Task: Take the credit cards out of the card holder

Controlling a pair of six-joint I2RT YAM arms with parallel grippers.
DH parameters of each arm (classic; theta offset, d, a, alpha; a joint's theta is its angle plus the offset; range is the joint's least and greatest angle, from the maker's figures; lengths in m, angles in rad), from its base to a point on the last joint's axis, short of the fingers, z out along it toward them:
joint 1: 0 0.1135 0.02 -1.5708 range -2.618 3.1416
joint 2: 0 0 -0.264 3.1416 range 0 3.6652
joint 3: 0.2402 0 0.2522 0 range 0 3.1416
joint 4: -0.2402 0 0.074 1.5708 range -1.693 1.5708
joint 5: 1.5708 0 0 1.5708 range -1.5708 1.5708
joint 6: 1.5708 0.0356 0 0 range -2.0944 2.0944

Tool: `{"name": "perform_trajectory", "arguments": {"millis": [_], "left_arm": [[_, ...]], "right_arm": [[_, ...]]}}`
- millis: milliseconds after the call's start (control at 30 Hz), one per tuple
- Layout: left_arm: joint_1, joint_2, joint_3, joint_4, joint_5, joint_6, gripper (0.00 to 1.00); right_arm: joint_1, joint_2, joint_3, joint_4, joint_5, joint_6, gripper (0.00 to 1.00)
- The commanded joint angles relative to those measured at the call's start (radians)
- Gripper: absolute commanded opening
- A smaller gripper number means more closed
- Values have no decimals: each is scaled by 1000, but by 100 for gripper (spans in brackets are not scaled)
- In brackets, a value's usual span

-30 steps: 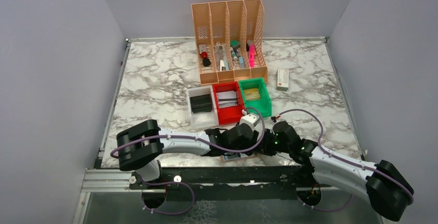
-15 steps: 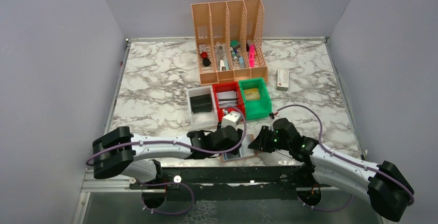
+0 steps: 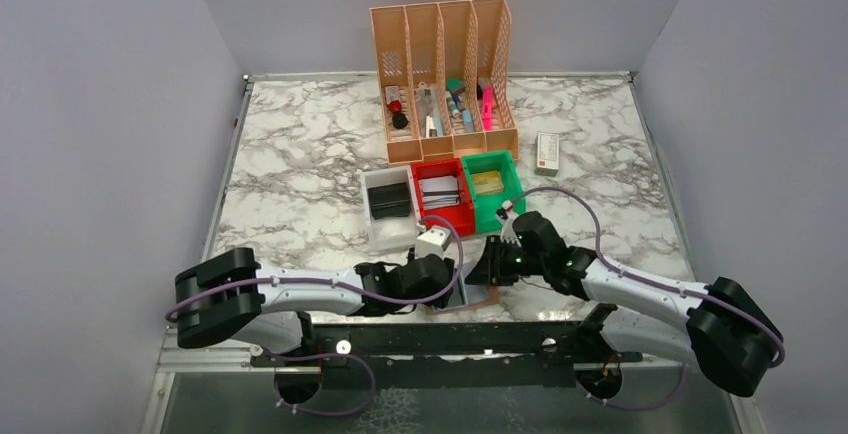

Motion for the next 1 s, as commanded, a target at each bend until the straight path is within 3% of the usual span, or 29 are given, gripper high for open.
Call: {"name": "perform_trajectory", "arguments": {"millis": [0, 633, 967], "left_arm": [[-3, 34, 3, 74, 26, -17, 52], [-2, 133, 34, 62, 51, -5, 37], [-2, 159, 43, 34, 47, 1, 25]], "right_arm": [[7, 43, 40, 10, -31, -45, 27], [6, 225, -9, 130, -12, 3, 31], [6, 159, -42, 134, 31, 58, 18]]}}
